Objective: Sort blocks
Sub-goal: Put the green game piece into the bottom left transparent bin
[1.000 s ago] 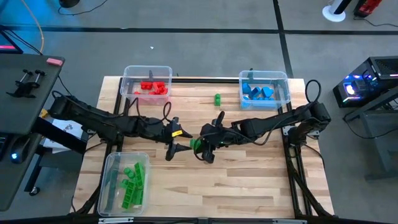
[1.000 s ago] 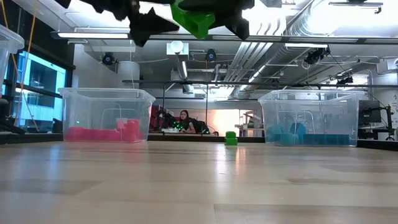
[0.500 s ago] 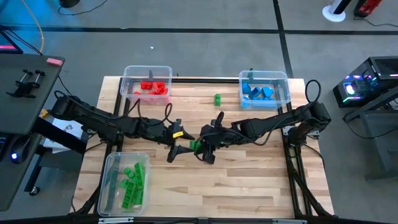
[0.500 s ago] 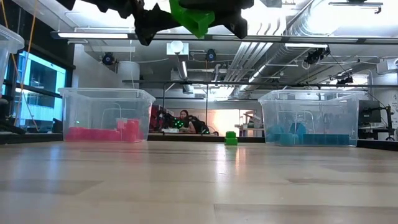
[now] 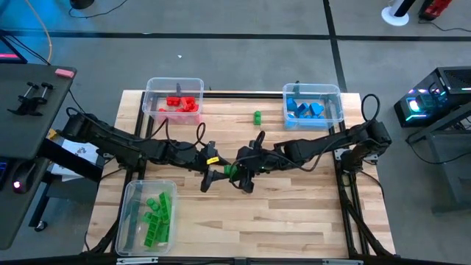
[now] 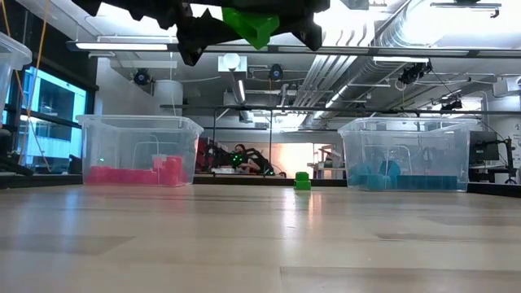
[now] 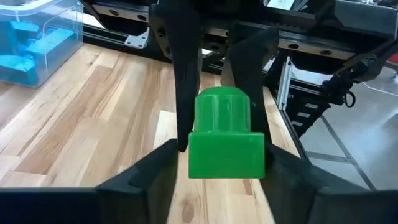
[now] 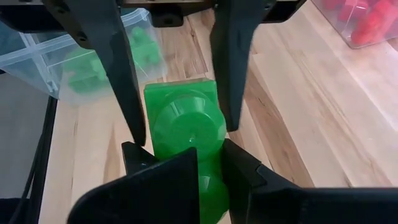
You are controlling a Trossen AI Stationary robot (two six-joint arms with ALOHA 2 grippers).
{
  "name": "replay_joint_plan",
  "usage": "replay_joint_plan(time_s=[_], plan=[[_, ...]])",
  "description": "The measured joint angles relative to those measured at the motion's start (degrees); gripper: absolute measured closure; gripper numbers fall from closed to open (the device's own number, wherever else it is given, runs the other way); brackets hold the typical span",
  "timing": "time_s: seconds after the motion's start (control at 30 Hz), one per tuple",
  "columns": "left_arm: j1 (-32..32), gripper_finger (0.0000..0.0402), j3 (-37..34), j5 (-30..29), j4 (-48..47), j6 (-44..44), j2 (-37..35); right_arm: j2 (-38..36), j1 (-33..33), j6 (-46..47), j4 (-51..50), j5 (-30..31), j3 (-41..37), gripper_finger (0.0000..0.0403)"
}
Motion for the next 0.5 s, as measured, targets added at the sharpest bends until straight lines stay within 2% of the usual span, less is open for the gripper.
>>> replay_joint_plan(time_s=[0.2, 0.4, 0.5], plan=[[0.0, 0.0304, 0.0, -0.1, 0.3, 0.0, 0.0, 0.0, 0.0, 1.2, -0.3, -0.2, 0.0, 0.04], [0.0, 0.0306, 0.0, 0.6, -1.1, -0.5, -0.2, 0.0, 0.0, 1.5, -0.3, -0.7, 0.0, 0.0363], [0.1, 0.0306, 0.0, 0.5, -8.2, -0.5, -1.1, -0.2, 0.0, 2.1, -0.2, -0.5, 0.0, 0.0323]])
